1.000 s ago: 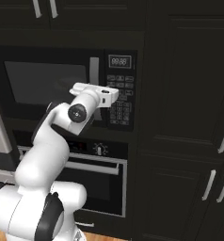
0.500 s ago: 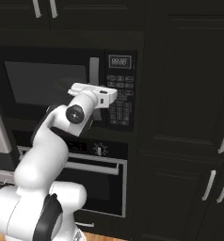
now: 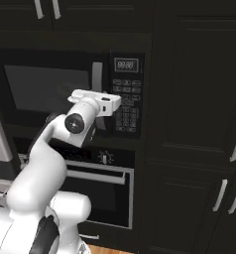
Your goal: The microwave is finished heating the chicken drumstick and garlic. Take the bowl containing the food and place it on the dining counter.
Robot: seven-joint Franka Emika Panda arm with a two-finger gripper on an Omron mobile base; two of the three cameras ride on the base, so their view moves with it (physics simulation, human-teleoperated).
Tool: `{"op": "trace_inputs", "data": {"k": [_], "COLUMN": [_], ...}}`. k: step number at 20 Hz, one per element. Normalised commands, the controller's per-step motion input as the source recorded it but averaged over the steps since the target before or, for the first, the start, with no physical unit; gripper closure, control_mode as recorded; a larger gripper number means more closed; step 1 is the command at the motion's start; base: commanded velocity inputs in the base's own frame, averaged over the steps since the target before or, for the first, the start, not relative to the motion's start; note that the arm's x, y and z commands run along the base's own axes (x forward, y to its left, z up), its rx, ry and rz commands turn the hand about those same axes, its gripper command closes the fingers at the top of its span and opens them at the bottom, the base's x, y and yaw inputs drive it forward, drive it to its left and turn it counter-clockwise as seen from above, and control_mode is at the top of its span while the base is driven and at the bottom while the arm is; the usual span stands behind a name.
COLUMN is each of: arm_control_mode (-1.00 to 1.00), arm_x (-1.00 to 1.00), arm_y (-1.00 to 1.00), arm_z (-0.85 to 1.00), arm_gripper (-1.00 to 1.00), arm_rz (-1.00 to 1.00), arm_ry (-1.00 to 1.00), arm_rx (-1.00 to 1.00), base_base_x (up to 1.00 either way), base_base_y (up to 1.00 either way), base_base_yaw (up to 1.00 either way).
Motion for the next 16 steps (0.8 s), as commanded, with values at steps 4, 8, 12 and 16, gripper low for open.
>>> {"op": "trace_inputs", "data": {"k": [4,8,12,16], "arm_control_mode": [-1.00,-1.00,-1.00,-1.00], "arm_x": [-0.97,-1.00,-1.00,-1.00], "arm_y": [0.00,0.01,0.11,0.12], "arm_z": [0.42,0.54,0.59,0.59], "arm_gripper": [1.00,1.00,1.00,1.00], "arm_rz": [0.00,0.00,0.00,0.00], "arm_ry": [0.08,0.07,0.09,0.12], "arm_rx": [0.00,0.00,0.00,0.00], "base_base_x": [0.00,0.00,0.00,0.00], "base_base_y": [0.00,0.00,0.00,0.00], "base_base_yaw": [0.00,0.00,0.00,0.00]}}
